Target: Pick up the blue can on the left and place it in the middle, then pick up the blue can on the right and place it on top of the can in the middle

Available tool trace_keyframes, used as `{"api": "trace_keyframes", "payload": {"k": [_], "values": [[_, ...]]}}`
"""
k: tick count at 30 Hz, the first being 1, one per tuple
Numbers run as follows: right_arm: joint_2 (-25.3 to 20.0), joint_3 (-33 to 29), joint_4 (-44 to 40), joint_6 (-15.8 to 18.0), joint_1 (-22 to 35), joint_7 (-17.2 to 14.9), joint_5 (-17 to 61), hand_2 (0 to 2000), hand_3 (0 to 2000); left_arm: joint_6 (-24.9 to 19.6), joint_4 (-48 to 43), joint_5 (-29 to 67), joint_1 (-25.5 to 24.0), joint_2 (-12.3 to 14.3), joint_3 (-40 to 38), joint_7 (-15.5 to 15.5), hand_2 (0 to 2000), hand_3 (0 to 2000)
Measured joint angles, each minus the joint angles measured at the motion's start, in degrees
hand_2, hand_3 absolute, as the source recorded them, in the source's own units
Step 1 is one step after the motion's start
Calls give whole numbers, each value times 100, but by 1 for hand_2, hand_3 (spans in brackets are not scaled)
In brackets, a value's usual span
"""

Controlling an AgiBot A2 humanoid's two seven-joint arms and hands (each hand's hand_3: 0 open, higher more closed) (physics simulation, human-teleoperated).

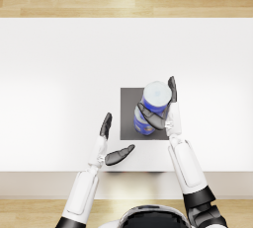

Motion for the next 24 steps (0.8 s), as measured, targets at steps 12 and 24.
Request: {"api": "trace_keyframes", "payload": {"k": [12,24], "values": [[32,15,655,-79,86,-50,1,0,0,0,-655,0,144,217,-71,0,0,0],[281,-223,1601,-108,529,-89,2,0,0,0,-988,-1,639,593,-375,0,0,0]]}}
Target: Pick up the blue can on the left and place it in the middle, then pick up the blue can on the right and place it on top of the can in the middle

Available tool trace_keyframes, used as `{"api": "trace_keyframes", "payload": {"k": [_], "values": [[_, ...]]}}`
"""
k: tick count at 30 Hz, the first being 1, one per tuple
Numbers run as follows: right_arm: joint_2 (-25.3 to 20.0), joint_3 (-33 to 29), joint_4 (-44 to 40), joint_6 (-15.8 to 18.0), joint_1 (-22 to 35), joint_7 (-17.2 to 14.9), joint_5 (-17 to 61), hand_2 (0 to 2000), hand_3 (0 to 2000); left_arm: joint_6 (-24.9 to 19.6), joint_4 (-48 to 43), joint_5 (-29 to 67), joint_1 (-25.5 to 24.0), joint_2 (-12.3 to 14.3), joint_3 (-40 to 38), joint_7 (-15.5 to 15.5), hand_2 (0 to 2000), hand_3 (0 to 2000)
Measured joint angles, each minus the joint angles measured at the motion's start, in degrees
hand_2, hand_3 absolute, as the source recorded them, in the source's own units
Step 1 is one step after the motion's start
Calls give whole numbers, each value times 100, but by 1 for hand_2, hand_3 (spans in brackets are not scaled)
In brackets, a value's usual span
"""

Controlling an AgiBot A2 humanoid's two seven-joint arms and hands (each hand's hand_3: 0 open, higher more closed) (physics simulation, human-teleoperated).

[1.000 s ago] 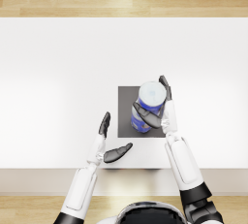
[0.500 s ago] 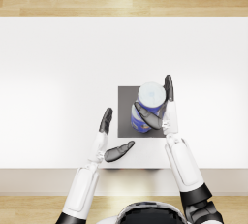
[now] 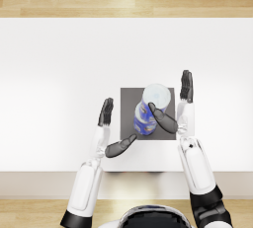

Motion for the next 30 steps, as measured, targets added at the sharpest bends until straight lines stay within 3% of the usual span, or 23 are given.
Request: {"api": "trace_keyframes", "payload": {"k": [12,14,17,21,30], "values": [[-171,-928,753,-13,140,-27,-2,0,0,0,-554,-1,516,185,-1121,0,0,0],[-175,-1185,822,947,120,206,-3,0,0,0,-593,-2,655,163,-1401,0,0,0],[-175,-1551,876,1589,46,960,-4,0,0,0,-601,-2,775,141,-1773,0,0,0],[-180,-1897,821,1865,-114,1283,-5,0,0,0,-536,-2,779,139,-2116,0,0,0],[-186,-2043,656,1958,-248,1393,-5,0,0,0,-397,-3,750,146,-2281,0,0,0]]}}
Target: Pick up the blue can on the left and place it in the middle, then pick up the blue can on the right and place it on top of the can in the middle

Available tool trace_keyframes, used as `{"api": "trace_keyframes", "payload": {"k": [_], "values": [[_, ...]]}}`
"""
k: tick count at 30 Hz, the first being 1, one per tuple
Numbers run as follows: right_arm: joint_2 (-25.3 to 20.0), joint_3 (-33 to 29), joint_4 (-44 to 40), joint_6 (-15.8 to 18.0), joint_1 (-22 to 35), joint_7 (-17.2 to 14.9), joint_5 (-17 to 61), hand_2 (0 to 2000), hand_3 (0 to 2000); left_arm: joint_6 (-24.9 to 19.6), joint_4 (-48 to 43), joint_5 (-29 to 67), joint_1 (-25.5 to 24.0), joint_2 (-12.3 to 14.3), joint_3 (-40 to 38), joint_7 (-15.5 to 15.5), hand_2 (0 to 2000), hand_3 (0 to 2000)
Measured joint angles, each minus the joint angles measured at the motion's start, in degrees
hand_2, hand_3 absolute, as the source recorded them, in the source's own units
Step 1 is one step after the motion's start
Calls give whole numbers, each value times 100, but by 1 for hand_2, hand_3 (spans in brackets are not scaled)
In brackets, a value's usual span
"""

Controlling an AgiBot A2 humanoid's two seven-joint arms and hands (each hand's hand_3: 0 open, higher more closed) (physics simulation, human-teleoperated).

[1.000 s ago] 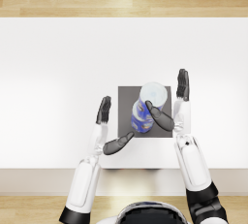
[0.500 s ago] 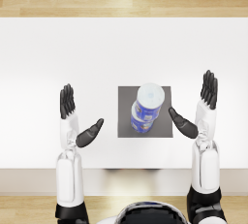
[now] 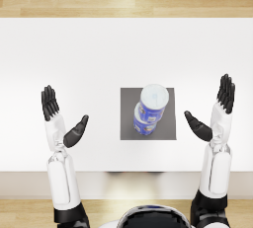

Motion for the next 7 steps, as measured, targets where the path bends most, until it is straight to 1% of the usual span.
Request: {"api": "trace_keyframes", "payload": {"k": [7], "values": [[0,-7,-8,4,-5,5,0,0,0,0,7,0,-1,1,-8,0,0,0]]}}
